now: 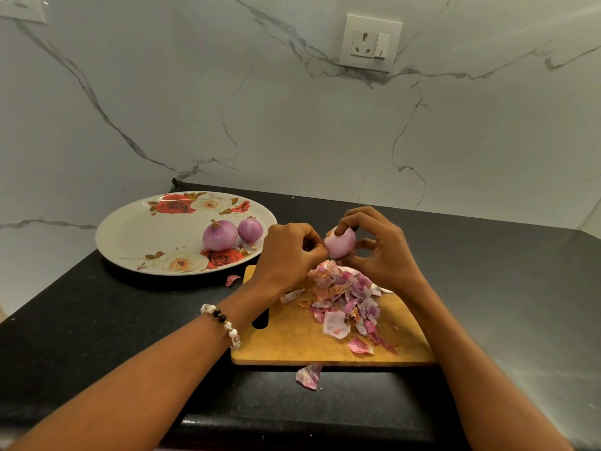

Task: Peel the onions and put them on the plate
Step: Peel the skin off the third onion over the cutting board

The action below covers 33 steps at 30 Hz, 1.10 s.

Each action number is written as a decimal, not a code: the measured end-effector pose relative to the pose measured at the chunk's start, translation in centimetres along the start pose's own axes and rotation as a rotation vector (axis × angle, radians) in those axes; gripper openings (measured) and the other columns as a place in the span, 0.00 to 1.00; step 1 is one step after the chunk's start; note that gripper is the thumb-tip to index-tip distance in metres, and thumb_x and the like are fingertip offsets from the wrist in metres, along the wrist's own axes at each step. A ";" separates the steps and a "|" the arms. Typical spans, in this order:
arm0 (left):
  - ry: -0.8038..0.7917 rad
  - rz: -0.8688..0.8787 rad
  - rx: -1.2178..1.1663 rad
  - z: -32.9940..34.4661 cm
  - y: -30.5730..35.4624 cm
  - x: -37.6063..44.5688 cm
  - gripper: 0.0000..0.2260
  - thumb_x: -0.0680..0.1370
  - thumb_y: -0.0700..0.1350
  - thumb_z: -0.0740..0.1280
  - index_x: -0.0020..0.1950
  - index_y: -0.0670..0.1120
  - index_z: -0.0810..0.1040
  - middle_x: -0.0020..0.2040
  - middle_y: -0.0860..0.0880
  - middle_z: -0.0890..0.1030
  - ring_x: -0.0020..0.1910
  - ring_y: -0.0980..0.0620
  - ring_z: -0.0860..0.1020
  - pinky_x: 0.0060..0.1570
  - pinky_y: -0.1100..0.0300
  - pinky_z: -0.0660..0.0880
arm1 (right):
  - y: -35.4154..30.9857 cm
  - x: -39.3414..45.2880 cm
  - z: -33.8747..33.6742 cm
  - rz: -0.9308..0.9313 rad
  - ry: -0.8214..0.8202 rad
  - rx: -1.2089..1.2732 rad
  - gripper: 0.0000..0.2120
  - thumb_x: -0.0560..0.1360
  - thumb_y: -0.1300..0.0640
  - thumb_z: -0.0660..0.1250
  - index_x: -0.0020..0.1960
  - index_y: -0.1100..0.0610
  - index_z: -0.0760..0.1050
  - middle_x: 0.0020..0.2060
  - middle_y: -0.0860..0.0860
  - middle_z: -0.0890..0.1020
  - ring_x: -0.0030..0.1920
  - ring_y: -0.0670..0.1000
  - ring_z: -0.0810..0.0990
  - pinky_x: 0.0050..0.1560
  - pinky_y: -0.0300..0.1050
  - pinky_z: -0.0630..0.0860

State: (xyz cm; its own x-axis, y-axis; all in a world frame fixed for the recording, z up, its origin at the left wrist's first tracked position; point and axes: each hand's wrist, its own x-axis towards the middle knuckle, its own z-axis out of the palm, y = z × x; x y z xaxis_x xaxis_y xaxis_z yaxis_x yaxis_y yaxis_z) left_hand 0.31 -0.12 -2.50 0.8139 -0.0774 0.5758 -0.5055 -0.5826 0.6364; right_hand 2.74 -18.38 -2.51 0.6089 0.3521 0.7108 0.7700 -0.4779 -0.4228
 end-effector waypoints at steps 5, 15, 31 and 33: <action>-0.039 -0.056 -0.102 -0.2 0.2 0.3 0.02 0.76 0.43 0.68 0.46 0.45 0.79 0.39 0.47 0.81 0.33 0.52 0.81 0.35 0.66 0.79 | -0.3 0.0 -0.2 0.059 0.016 0.130 0.24 0.64 0.66 0.81 0.52 0.50 0.75 0.55 0.47 0.76 0.58 0.54 0.77 0.50 0.41 0.82; -0.153 -0.294 -0.493 -0.8 0.6 0.5 0.05 0.78 0.40 0.65 0.52 0.40 0.78 0.45 0.43 0.82 0.37 0.49 0.84 0.38 0.54 0.82 | -0.5 -0.1 -0.4 0.226 0.053 0.368 0.25 0.64 0.72 0.79 0.52 0.51 0.74 0.56 0.51 0.78 0.60 0.53 0.78 0.52 0.47 0.83; -0.160 -0.422 -0.708 -1.5 1.1 0.8 0.05 0.79 0.40 0.64 0.50 0.40 0.78 0.45 0.44 0.83 0.39 0.46 0.84 0.40 0.51 0.82 | -0.2 -0.3 -0.4 0.428 0.117 0.496 0.27 0.65 0.70 0.78 0.58 0.57 0.72 0.57 0.54 0.79 0.55 0.52 0.82 0.49 0.42 0.81; -0.149 -0.416 -0.660 -1.5 0.9 0.9 0.05 0.78 0.41 0.65 0.50 0.40 0.79 0.46 0.44 0.83 0.38 0.46 0.84 0.39 0.51 0.82 | -0.1 -0.2 -0.5 0.451 0.124 0.507 0.26 0.66 0.69 0.78 0.59 0.55 0.73 0.57 0.53 0.79 0.55 0.54 0.82 0.50 0.42 0.81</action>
State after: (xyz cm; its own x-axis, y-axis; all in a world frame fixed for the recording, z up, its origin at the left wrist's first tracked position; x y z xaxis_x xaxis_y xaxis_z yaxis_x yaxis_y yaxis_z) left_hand 0.16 0.47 -0.66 0.9794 -0.0937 0.1791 -0.1791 0.0086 0.9838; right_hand 2.43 -18.83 -2.37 0.8875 0.0979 0.4503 0.4594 -0.1102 -0.8814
